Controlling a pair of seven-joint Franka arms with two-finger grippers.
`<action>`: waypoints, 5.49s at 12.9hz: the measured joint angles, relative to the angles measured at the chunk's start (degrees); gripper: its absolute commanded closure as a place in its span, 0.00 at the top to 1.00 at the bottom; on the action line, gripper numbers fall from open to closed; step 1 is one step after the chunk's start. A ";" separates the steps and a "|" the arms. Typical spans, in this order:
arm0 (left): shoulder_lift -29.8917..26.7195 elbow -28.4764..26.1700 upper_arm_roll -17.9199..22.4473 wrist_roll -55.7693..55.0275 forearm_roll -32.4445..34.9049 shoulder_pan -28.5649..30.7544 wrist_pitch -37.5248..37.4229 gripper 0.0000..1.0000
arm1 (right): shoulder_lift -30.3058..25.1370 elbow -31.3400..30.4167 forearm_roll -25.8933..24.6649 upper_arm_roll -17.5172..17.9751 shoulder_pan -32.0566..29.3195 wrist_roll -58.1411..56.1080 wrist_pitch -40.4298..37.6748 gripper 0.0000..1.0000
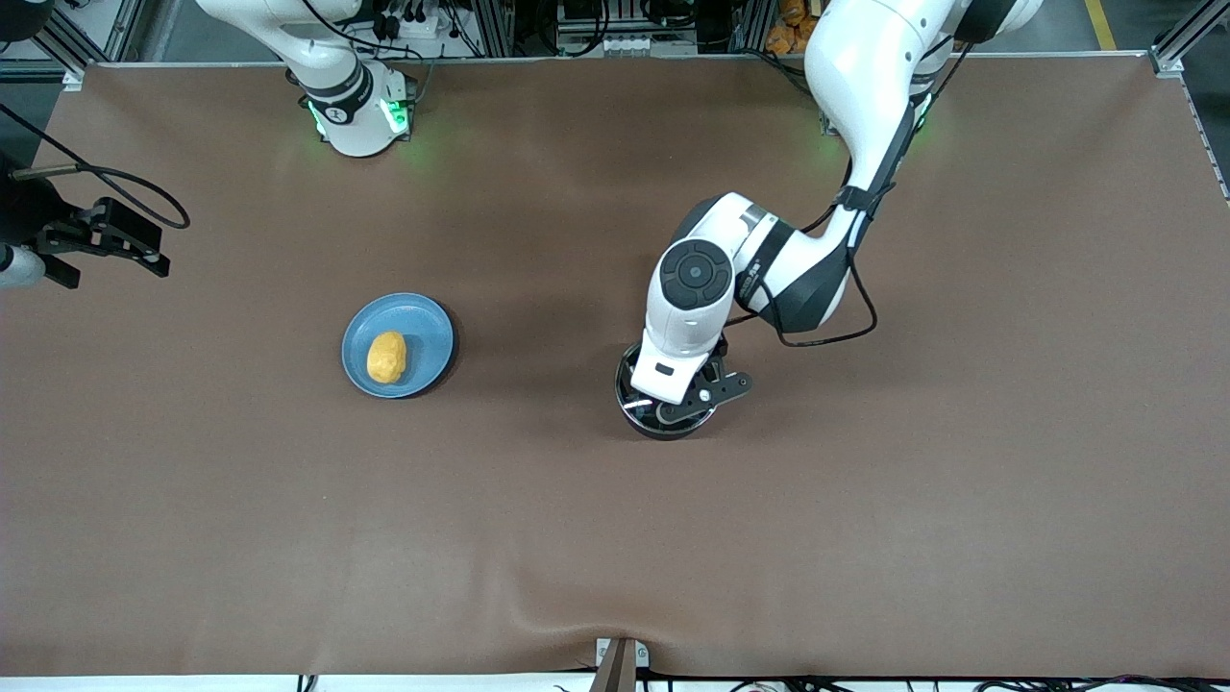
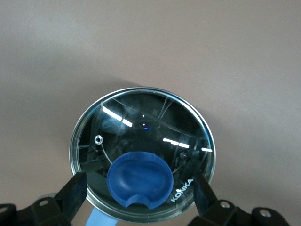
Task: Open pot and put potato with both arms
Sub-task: 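Reach the left gripper down to the blue knob of the glass lid, then grasp the lid knob with the left gripper while the right gripper reaches the potato, then lift the lid off the pot while the right gripper grasps the potato, then carry the potato over the pot while the left gripper lowers the lid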
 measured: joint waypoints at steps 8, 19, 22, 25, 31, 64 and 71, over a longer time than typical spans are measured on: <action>1.93 0.12 0.01 -1.48 0.00 -0.74 0.19 1.00 | 0.32 -10.76 0.13 1.80 -0.16 1.82 11.55 1.00; 2.12 0.19 0.14 -1.65 0.00 -0.80 0.16 0.25 | 10.18 -41.32 0.56 7.62 4.29 15.14 53.70 1.00; 2.07 0.29 0.12 -1.66 0.00 -0.81 0.08 0.00 | 11.71 -43.83 0.56 7.33 4.24 15.14 56.92 1.00; 0.98 1.04 0.12 -1.67 -0.01 -0.80 -1.20 0.00 | 12.14 -44.66 0.56 7.19 4.22 15.13 59.12 1.00; -10.94 1.46 0.68 0.50 0.06 1.36 -15.49 0.00 | 14.91 -45.34 0.56 6.41 4.16 15.13 59.75 1.00; -20.16 -50.14 0.62 46.52 4.67 34.98 29.36 1.00 | 21.71 -5.81 0.57 3.17 31.92 48.29 27.06 0.00; -26.38 -47.72 -0.27 48.85 4.68 35.47 21.55 1.00 | 39.82 13.04 0.57 -9.52 51.32 50.46 29.34 0.00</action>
